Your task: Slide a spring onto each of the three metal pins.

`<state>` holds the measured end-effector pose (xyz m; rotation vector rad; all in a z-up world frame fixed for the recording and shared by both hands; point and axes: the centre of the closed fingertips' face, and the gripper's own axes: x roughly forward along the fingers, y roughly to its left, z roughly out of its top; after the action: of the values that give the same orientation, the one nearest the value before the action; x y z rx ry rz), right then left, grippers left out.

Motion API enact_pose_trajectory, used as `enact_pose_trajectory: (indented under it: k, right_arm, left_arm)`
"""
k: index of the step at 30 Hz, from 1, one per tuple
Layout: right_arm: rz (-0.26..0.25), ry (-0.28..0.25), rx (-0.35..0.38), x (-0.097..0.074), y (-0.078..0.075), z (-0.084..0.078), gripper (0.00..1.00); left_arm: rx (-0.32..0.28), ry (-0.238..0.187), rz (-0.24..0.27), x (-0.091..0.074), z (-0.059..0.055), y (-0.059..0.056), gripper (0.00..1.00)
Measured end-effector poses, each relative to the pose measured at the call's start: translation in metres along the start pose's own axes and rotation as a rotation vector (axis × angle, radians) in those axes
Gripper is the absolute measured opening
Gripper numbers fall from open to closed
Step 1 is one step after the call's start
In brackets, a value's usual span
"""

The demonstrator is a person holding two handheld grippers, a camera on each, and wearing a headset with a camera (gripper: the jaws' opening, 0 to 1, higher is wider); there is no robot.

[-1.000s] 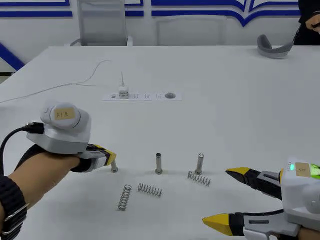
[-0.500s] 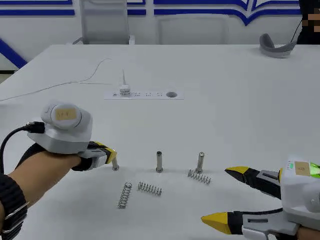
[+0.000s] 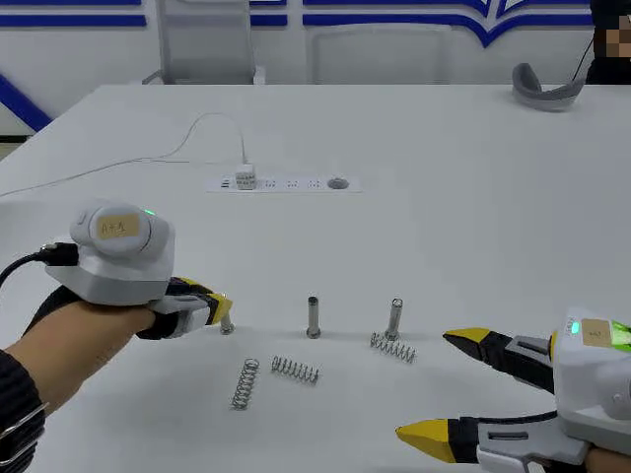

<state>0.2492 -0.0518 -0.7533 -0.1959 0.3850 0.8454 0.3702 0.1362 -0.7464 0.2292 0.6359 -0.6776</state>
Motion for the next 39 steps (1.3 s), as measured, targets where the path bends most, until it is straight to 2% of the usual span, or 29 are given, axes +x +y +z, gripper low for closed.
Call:
enact_pose_trajectory:
  k: [9,20,21,22,23,24,26,28,30,32,36,39]
  right_arm:
    - [-0.003,0.003,0.001,0.000,-0.001,-0.001,0.75]
    - [-0.004,-0.004,-0.004,-0.002,-0.001,0.004,0.75]
    - [-0.015,-0.013,-0.002,-0.003,-0.004,0.008,0.75]
    - [-0.036,-0.046,0.003,-0.006,-0.010,0.018,0.74]
    - [-0.061,-0.103,0.028,-0.010,-0.019,0.033,0.74]
    - [-0.081,-0.129,0.040,-0.013,-0.025,0.042,0.73]
    - [-0.134,-0.168,0.005,-0.023,-0.039,0.064,0.71]
    - [-0.170,-0.206,-0.031,-0.029,-0.046,0.082,0.70]
    - [-0.168,-0.229,-0.029,-0.031,-0.042,0.091,0.70]
    - [-0.165,-0.224,-0.032,-0.028,-0.040,0.090,0.70]
    - [-0.137,-0.151,-0.053,-0.016,-0.030,0.068,0.70]
    - [-0.122,-0.124,-0.067,-0.013,-0.027,0.058,0.71]
  left_arm:
    - [-0.006,-0.005,-0.008,-0.006,-0.005,-0.006,0.19]
    - [-0.017,0.013,-0.018,-0.011,-0.020,-0.014,0.20]
    - [-0.019,0.013,-0.018,-0.012,-0.021,-0.015,0.20]
    - [-0.021,0.014,-0.019,-0.013,-0.021,-0.015,0.20]
    - [-0.022,0.013,-0.019,-0.013,-0.022,-0.016,0.20]
    - [-0.023,0.014,-0.020,-0.014,-0.023,-0.016,0.20]
    - [-0.024,0.016,-0.021,-0.015,-0.026,-0.017,0.20]
    - [-0.026,0.019,-0.024,-0.016,-0.029,-0.019,0.20]
    - [-0.026,0.027,-0.031,-0.016,-0.034,-0.023,0.20]
    - [-0.025,0.034,-0.038,-0.016,-0.038,-0.027,0.20]
    - [-0.015,0.057,-0.067,-0.015,-0.050,-0.042,0.20]
    - [-0.006,0.071,-0.088,-0.013,-0.056,-0.052,0.21]
